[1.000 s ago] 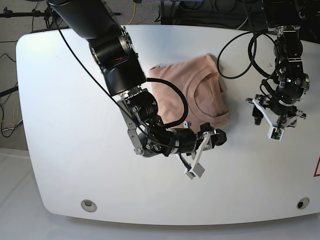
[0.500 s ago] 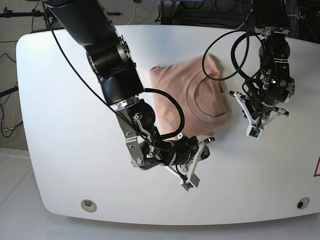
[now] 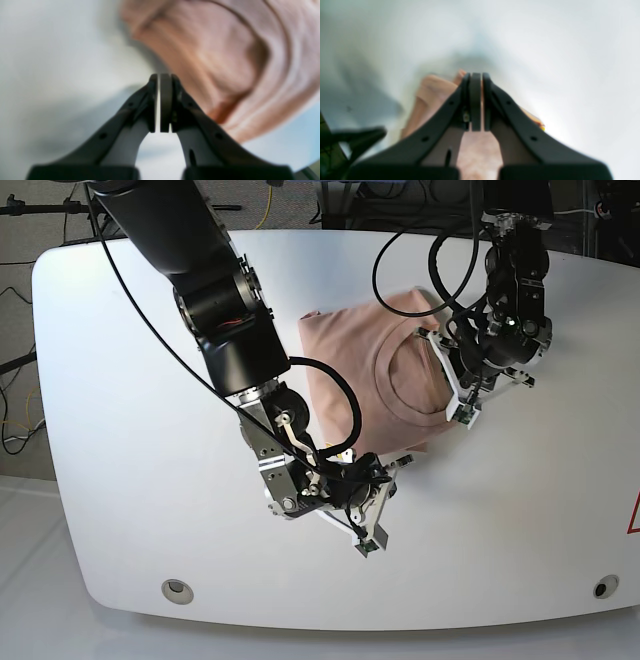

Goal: Fold the T-shirt properly
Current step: 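Push the folded shirt's edge with the right gripper to square it, then lower the left gripper onto the shirt's collar edge and pinch it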

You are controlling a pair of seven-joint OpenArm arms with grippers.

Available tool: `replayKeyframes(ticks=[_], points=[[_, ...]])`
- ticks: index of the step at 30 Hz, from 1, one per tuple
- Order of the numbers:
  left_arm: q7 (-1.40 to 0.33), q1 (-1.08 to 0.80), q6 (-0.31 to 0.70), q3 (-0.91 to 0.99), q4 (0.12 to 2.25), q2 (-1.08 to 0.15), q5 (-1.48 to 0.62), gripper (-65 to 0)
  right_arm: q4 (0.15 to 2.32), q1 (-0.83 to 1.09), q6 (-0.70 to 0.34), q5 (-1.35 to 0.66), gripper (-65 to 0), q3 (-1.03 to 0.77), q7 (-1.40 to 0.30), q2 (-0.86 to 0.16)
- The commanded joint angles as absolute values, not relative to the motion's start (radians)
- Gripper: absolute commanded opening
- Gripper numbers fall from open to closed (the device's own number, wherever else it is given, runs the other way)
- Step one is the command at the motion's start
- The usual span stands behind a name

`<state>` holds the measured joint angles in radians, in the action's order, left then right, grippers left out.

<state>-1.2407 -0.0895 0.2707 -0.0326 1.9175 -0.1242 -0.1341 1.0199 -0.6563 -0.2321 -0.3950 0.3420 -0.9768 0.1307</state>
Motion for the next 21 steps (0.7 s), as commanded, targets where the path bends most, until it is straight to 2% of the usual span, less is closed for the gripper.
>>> replayKeyframes(ticks=[1, 17, 21], points=[[-1.228, -0.088, 0.269, -0.042, 1.940, -0.117, -0.131, -65.0, 0.970, -0.696, -0.236, -0.401, -64.2, 0.340, -0.908, 0.136], [-1.224, -0.142, 0.268, -0.074, 1.931, -0.093, -0.127, -65.0, 0.816, -0.707, -0.236, -0.398, -64.2, 0.344, -0.780, 0.127], [-1.213, -0.133, 0.268, -0.074, 1.899, -0.093, -0.127, -65.0, 0.797, -0.699, -0.237, -0.398, -64.2, 0.344, -0.768, 0.093]])
